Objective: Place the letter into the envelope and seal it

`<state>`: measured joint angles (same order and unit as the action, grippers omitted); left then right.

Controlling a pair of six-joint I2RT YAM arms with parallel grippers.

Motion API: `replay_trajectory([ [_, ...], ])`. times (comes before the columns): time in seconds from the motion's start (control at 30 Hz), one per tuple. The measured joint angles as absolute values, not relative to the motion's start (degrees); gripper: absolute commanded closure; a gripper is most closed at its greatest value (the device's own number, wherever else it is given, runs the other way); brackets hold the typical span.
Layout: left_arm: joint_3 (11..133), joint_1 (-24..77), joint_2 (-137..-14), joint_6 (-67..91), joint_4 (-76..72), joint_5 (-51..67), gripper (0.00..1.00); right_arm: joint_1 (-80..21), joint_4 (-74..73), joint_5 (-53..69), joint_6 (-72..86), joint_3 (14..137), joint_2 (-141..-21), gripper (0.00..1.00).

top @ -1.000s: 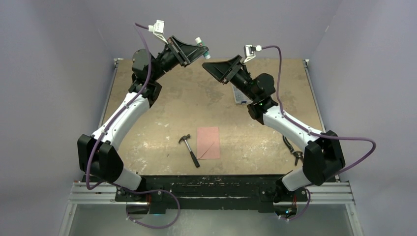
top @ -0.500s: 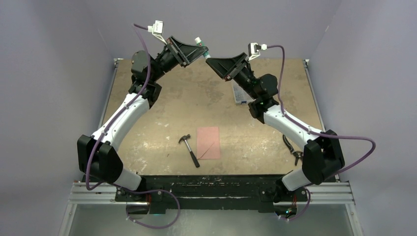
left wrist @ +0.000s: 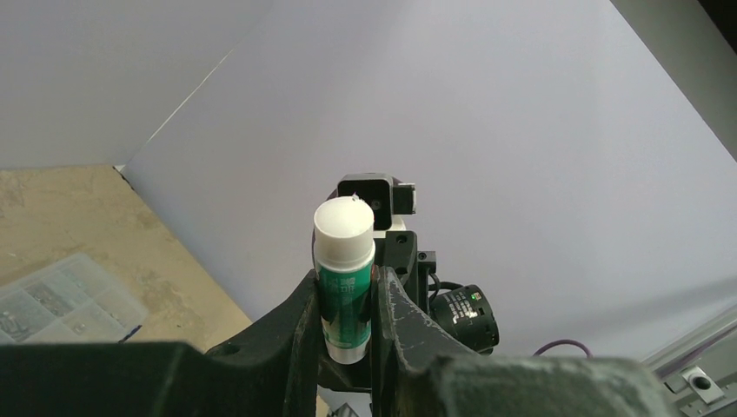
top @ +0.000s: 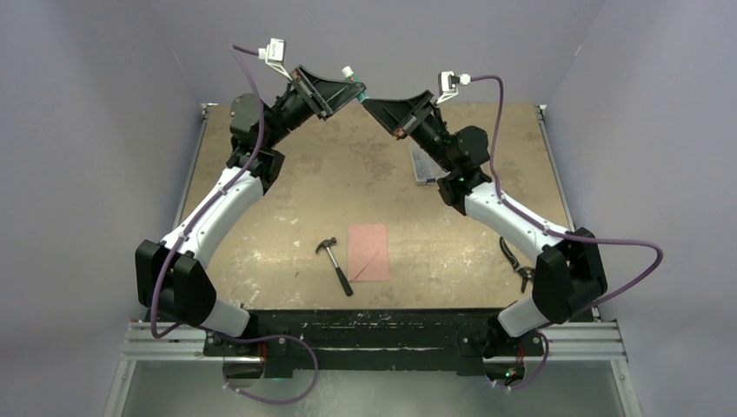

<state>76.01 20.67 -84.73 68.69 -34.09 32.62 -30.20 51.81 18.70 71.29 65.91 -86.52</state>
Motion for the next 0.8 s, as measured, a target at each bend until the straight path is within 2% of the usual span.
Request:
replay_trajectory([
  [0.03, 76.0, 20.6, -84.7, 68.9, -34.2, 32.6, 1.0, -30.2, 51.8, 18.7, 70.9, 66.1, -86.6, 1.0],
  [0.23, 76.1, 20.6, -84.6, 67.7, -31.0, 30.7, 1.0, -30.2, 49.8, 18.7, 62.6, 66.8, -86.7, 1.0],
  [0.53, 79.3, 20.3, -86.4, 63.4, -14.0, 26.3, 1.0, -31.9, 36.6, 13.8, 28.6, 68.8, -86.6, 1.0],
  [0.8, 81.6, 20.3, -89.4, 61.7, -6.9, 24.4, 1.0, -36.9, 28.4, 1.5, 3.3, 70.5, -87.5, 1.0],
])
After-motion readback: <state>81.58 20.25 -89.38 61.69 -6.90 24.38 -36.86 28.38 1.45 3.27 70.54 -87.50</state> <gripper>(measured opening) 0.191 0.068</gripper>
